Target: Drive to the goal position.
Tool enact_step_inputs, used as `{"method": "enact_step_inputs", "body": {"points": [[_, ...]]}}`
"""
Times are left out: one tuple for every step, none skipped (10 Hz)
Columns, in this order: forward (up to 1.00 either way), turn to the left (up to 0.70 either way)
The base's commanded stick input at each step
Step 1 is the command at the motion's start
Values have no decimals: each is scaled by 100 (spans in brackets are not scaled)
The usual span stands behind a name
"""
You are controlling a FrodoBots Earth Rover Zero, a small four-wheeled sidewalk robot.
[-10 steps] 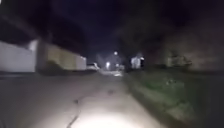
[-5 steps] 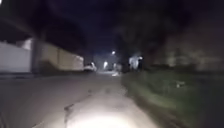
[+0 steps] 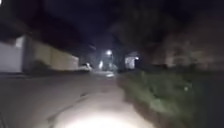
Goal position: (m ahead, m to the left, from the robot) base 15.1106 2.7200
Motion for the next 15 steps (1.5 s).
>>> {"method": "enact_step_inputs", "body": {"points": [[70,3],[70,3],[70,3],[70,3],[70,3],[70,3],[70,3],[70,3],[70,3],[70,3],[70,3],[70,3],[70,3],[70,3],[70,2]]}}
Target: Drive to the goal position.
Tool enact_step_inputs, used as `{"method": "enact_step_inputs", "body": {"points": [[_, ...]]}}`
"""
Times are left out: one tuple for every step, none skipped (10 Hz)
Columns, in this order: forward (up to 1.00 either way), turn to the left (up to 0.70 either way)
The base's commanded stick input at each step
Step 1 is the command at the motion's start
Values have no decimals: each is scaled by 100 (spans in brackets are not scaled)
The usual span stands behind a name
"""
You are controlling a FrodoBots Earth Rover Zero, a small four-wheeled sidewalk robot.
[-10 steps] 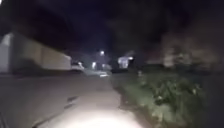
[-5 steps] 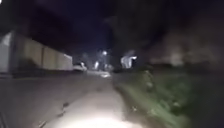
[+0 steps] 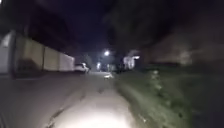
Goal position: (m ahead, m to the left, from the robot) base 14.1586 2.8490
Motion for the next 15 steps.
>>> {"method": "enact_step_inputs", "body": {"points": [[70,1],[70,-23],[70,-35],[70,-11],[70,-9],[70,-22],[70,-33],[70,-8],[70,3],[70,3],[70,3],[70,3],[70,3],[70,3],[70,3]]}}
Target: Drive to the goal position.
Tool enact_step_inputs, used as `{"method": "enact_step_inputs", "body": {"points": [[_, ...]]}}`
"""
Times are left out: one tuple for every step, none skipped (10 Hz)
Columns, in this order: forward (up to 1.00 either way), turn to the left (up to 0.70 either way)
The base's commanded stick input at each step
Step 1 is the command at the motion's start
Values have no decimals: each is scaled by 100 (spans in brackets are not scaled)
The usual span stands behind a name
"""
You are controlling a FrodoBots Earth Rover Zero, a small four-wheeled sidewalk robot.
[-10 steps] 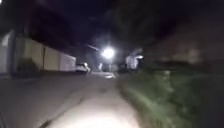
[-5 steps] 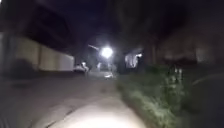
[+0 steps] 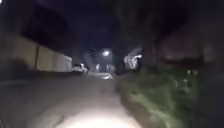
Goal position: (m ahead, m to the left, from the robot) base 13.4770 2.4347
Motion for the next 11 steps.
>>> {"method": "enact_step_inputs", "body": {"points": [[70,3],[70,3],[70,3],[70,3],[70,3],[70,3],[70,3],[70,3],[70,3],[70,3],[70,3]]}}
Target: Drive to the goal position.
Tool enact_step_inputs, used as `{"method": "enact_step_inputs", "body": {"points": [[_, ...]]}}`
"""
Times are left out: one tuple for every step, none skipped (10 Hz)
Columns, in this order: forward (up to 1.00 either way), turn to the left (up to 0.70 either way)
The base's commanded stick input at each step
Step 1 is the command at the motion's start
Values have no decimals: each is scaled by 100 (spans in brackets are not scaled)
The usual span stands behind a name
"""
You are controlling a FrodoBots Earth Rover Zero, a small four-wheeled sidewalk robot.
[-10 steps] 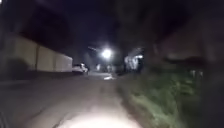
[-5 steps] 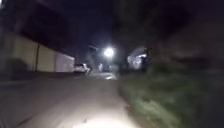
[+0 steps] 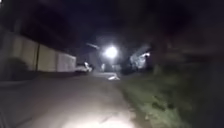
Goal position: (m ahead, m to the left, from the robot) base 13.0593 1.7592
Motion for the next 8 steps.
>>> {"method": "enact_step_inputs", "body": {"points": [[70,3],[70,3],[70,-15],[70,-35],[70,-22],[70,2],[70,-30],[70,-35]]}}
